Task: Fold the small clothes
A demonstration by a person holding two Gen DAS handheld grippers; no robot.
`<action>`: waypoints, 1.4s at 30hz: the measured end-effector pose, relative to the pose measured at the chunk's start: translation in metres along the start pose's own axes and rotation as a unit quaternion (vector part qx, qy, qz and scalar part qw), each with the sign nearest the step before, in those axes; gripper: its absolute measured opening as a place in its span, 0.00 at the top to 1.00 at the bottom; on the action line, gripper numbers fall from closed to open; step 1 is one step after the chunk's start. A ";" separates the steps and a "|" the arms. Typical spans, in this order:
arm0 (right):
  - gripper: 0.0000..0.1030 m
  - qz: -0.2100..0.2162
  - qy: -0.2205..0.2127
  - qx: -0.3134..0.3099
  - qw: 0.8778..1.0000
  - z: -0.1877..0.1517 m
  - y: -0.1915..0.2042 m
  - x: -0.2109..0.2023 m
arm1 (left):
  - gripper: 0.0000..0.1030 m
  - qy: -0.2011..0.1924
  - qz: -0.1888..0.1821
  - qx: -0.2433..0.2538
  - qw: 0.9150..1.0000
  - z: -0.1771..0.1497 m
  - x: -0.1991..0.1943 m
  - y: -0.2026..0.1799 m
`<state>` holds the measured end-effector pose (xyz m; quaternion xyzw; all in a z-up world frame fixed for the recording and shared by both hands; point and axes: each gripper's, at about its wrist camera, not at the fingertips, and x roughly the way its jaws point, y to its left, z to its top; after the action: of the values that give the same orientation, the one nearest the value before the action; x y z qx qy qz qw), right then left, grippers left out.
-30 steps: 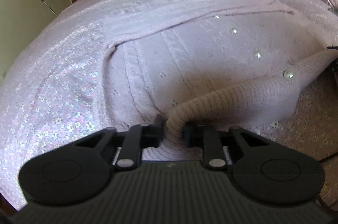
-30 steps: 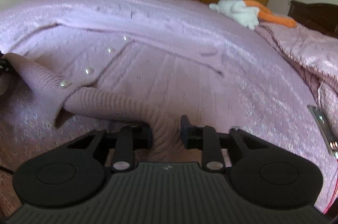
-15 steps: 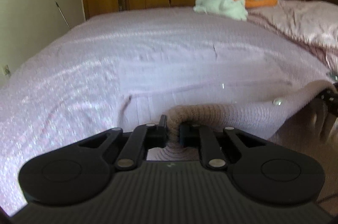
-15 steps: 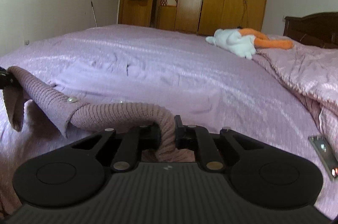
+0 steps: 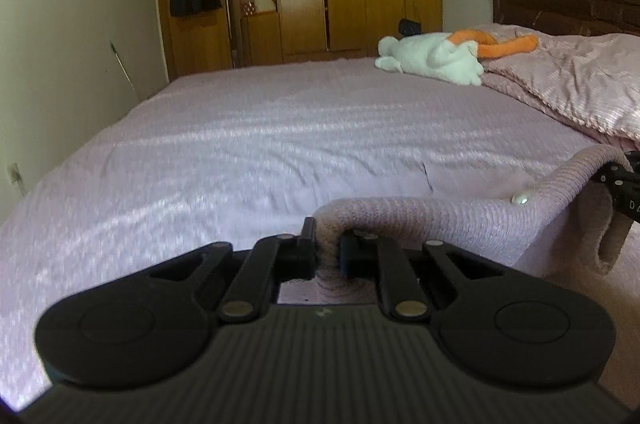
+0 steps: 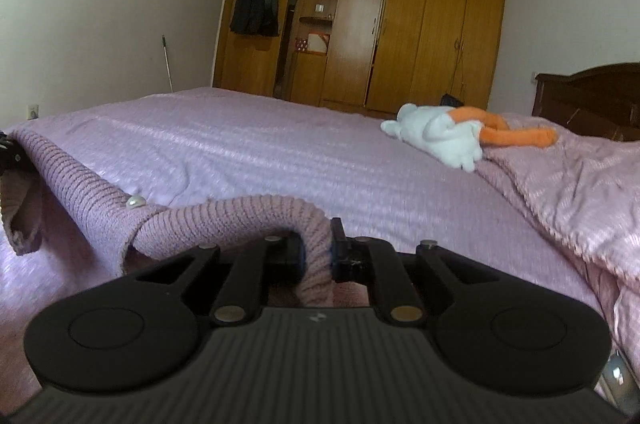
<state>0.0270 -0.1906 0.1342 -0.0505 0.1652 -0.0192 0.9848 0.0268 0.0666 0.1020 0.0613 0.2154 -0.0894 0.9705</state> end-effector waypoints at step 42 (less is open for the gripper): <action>0.48 0.073 0.103 0.045 0.991 -0.049 -0.016 0.107 | 0.57 0.074 -0.007 -0.030 0.997 0.004 0.115 0.017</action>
<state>0.1120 -0.2170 0.0550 0.0080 0.2680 0.0405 0.9625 0.1346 0.0656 0.0574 0.0377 0.2898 -0.0846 0.9526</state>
